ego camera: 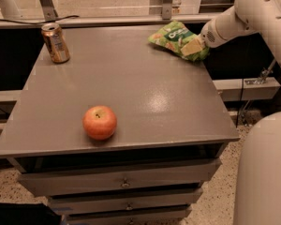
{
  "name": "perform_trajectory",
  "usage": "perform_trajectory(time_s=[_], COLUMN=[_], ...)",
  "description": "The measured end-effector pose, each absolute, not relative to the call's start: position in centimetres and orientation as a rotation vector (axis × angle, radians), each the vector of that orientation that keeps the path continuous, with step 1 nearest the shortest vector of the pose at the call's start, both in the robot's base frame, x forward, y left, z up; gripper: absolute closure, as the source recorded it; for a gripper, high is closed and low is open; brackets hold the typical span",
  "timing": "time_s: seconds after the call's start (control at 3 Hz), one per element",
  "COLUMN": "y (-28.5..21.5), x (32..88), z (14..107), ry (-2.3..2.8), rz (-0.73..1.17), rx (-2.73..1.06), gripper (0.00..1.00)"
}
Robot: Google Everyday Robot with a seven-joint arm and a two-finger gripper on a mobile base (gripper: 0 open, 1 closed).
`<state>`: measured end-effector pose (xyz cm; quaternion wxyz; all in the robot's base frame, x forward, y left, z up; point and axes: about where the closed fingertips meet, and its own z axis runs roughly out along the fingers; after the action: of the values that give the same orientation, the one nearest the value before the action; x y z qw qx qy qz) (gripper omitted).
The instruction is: Move green rice chip bag near orange can
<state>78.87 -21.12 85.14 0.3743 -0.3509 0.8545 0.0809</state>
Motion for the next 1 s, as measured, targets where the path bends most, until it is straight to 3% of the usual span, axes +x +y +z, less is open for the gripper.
perform_trajectory(time_s=[0.33,0.67,1.0], y=[-18.9,-13.6,-13.6], x=[77.6,74.6,74.6], z=[89.4,97.8,97.8], ry=[2.097,1.928,1.928], rz=[0.223,0.221,0.221], rx=[-0.93,-1.014,-1.014], gripper=[1.0,1.0,1.0])
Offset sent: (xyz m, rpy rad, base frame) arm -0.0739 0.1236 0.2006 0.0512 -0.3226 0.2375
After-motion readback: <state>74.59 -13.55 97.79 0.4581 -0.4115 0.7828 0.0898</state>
